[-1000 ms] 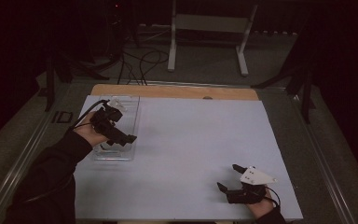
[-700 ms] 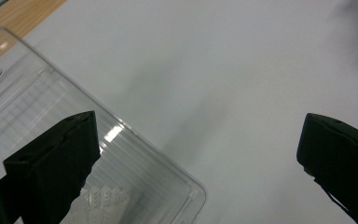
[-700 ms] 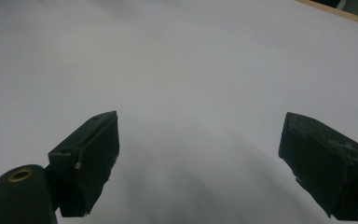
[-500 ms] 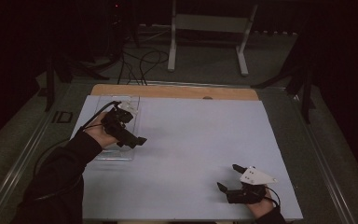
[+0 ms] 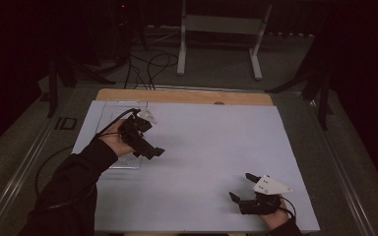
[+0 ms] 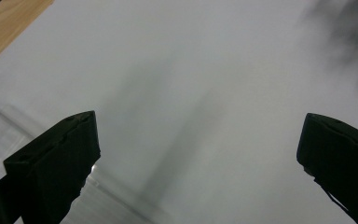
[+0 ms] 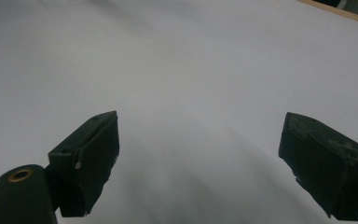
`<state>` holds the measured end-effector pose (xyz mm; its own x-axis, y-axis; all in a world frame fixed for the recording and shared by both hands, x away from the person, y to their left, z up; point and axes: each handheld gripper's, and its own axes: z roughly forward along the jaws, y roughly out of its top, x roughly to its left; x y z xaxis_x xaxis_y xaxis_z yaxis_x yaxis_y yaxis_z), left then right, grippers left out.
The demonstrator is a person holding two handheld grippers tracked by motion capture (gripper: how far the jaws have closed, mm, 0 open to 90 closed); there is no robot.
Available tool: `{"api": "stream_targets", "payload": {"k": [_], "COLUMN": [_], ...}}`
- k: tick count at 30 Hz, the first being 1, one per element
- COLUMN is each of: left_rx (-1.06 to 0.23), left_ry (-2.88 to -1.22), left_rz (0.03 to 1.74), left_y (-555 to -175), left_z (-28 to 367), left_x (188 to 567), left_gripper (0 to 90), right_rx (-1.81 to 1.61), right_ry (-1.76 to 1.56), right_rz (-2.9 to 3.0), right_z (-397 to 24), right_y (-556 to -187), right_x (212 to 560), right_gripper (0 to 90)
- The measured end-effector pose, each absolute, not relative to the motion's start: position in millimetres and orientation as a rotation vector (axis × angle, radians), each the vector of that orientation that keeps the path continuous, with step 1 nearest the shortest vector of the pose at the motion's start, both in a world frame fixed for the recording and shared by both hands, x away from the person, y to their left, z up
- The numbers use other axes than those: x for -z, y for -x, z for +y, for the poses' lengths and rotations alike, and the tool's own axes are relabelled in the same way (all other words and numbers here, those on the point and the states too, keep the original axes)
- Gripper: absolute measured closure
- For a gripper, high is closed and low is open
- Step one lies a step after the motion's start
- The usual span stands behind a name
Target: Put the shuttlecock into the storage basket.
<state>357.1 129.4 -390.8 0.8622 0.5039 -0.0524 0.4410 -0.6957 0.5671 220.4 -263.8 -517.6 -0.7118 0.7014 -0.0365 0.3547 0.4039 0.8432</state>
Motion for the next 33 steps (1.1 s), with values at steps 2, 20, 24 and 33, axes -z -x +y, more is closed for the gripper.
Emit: {"api": "stream_targets", "payload": {"k": [2,20,24,33], "left_rx": [-0.137,-0.102,-0.100,-0.065], "left_ry": [-2.448,-2.467,-2.473,-2.473], "left_rz": [0.668,0.558,0.553,0.524], "left_y": [-356,-339,-336,-323], "left_z": [125,95,93,88], "left_x": [392,409,415,426], "left_gripper": [0.0,0.0,0.0,0.0], "right_rx": [-1.228,-1.231,-1.229,-1.229], "right_ry": [-0.908,-0.902,-0.900,-0.900], "right_rz": [2.281,2.280,2.281,2.285], "right_z": [-264,-264,-264,-264], "right_y": [-221,-220,-221,-220], "right_x": [518,517,518,518], "right_gripper": [12.2,12.2,12.2,12.3]}}
